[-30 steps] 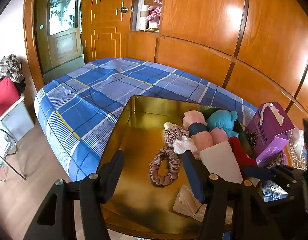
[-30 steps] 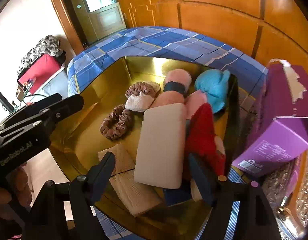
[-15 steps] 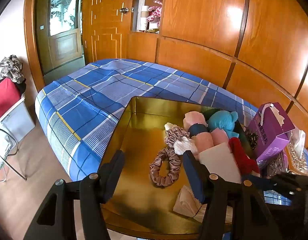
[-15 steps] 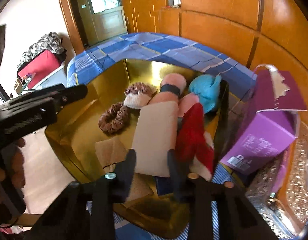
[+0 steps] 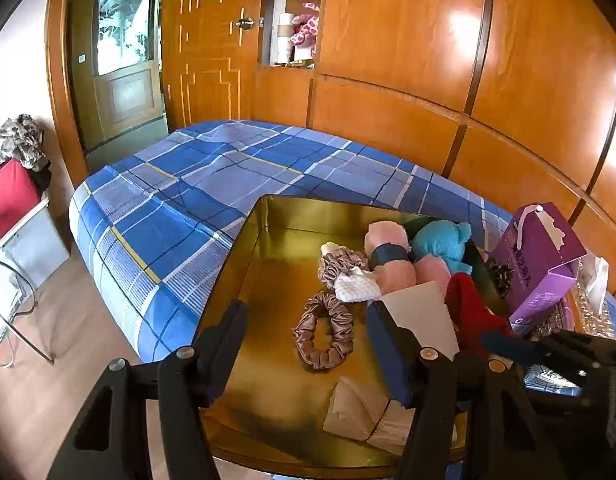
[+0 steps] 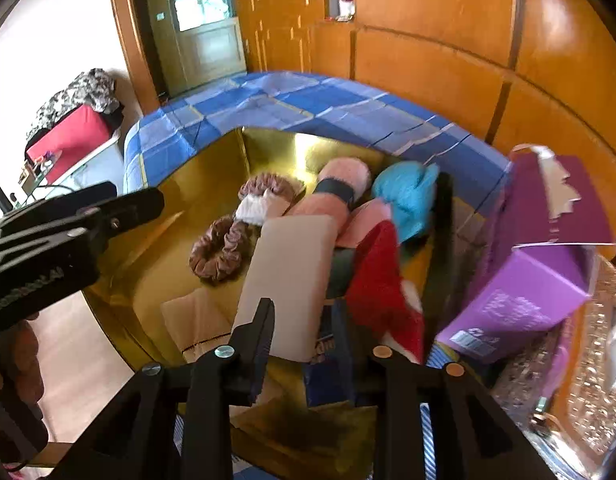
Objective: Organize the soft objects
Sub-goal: 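Carry the white pad into the gold tray and open the right gripper, then move both grippers back over the bedspread toward the remaining items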
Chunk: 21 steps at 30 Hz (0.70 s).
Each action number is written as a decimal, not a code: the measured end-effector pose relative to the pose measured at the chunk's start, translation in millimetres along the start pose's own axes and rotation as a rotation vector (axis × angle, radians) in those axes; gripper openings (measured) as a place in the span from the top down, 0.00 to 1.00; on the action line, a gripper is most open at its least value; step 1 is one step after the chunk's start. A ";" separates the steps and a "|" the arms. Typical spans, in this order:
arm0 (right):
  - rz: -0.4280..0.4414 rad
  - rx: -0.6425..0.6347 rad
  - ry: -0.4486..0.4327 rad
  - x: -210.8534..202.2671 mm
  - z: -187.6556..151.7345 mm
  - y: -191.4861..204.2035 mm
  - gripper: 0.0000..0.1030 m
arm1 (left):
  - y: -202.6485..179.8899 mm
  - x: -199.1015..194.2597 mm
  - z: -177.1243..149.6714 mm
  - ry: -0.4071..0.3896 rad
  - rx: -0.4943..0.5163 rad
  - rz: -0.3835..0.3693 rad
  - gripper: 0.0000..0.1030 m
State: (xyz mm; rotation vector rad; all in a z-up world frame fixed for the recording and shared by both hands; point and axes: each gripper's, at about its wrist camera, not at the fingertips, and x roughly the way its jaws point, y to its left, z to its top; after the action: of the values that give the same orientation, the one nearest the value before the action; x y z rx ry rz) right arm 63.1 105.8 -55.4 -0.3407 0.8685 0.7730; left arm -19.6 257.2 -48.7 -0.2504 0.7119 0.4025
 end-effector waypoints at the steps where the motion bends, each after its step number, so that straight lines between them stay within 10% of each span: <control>1: -0.004 0.005 -0.011 -5.1 -0.8 -1.0 0.69 | -0.8 -0.8 0.2 -0.002 0.002 -0.001 0.39; 21: -0.178 0.116 -0.205 -97.9 -22.6 -43.9 0.64 | -43.3 -29.1 -1.9 -0.054 0.126 -0.064 0.39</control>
State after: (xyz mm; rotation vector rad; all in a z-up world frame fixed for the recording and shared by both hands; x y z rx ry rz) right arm 43.1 17.4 6.3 -0.2282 0.6765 0.5790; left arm -21.7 210.0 -26.7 -0.1426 0.6722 0.3011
